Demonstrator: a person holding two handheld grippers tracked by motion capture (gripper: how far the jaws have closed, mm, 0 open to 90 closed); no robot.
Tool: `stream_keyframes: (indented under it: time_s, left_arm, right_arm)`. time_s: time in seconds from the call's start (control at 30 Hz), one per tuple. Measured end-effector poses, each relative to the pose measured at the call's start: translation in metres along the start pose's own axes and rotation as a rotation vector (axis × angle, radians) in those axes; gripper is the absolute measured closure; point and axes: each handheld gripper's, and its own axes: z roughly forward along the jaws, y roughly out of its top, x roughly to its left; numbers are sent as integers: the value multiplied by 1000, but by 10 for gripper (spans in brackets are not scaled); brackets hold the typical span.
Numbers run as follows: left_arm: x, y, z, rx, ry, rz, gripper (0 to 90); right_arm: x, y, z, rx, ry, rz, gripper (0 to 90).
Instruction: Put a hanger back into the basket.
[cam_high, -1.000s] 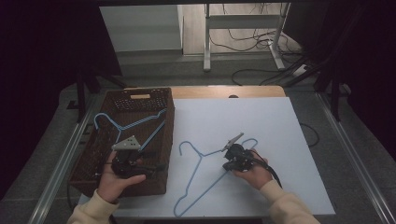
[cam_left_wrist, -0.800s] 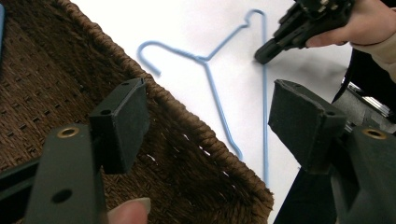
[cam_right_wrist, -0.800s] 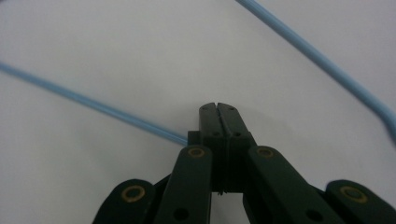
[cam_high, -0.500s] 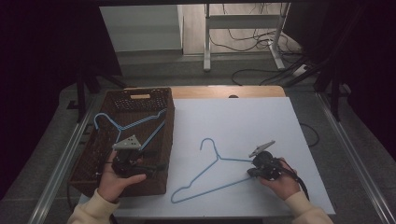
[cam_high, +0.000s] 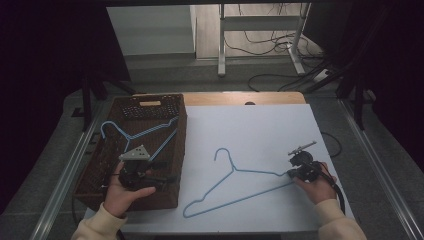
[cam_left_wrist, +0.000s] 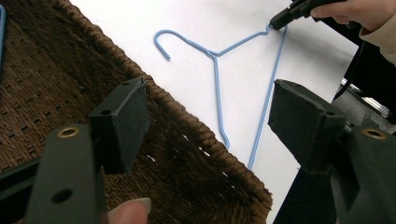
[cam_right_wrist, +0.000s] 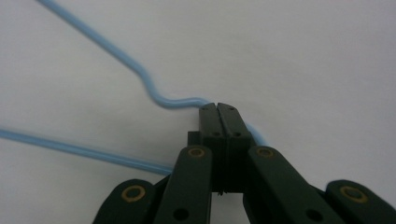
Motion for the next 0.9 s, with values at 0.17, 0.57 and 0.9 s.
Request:
stream_keyframes:
  time_s: [0.17,0.57,0.9]
  left_arm:
    - [0,0,0,0,0,1,285]
    - [-1,1,-1,-2,2,2,286]
    - [0,1,-1,-2,3,1,286]
  right_arm:
    - [-17,-3,-1,1,-45,25,900]
    - [-63,-1,3,-31,-116,126,900]
    - [-21,23,-5,-95,-5,-1,897]
